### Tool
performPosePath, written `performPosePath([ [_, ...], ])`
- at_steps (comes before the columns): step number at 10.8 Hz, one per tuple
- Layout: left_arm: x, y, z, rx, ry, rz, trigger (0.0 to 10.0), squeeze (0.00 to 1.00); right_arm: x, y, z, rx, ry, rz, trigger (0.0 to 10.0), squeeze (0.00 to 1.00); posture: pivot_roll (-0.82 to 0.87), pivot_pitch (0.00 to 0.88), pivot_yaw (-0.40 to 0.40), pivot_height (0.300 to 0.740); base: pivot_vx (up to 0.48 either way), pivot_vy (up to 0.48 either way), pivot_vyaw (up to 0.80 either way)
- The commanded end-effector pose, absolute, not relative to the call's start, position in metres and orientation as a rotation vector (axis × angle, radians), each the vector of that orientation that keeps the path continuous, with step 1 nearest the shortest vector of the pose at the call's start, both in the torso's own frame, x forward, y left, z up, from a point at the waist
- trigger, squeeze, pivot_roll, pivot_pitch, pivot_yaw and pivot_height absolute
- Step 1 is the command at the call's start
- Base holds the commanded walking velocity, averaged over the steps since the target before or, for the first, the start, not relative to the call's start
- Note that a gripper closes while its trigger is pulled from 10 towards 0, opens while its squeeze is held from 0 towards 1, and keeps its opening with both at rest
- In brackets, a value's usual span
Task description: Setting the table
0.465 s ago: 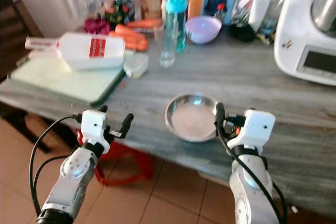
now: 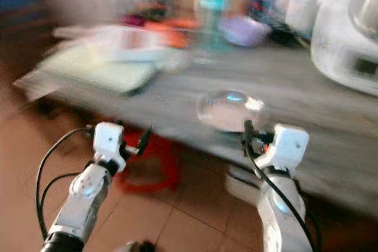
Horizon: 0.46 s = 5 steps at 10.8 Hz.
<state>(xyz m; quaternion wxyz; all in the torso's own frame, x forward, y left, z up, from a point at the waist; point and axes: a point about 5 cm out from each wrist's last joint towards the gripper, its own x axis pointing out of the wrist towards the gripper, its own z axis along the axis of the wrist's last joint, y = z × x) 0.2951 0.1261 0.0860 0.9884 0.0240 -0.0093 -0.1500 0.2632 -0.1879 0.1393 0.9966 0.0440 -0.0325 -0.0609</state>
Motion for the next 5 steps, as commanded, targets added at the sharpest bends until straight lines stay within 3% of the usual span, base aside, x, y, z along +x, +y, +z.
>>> performPosePath([
  [1, 0.2935, 0.1286, 0.0811, 0.053, 0.006, -0.295, 10.0, 0.0, 0.2602, -0.1876, 0.1342, 0.096, -0.042, -0.128, 10.0, 0.0, -0.03, 0.047, 0.047, 0.74, -0.315, 0.0, 0.0],
  [5, 0.2959, 0.1254, 0.0809, 0.056, 0.004, -0.311, 10.0, 0.0, 0.2609, -0.1872, 0.134, 0.099, -0.046, -0.137, 10.0, 0.0, -0.04, 0.04, 0.052, 0.74, -0.317, 0.0, 0.0],
])
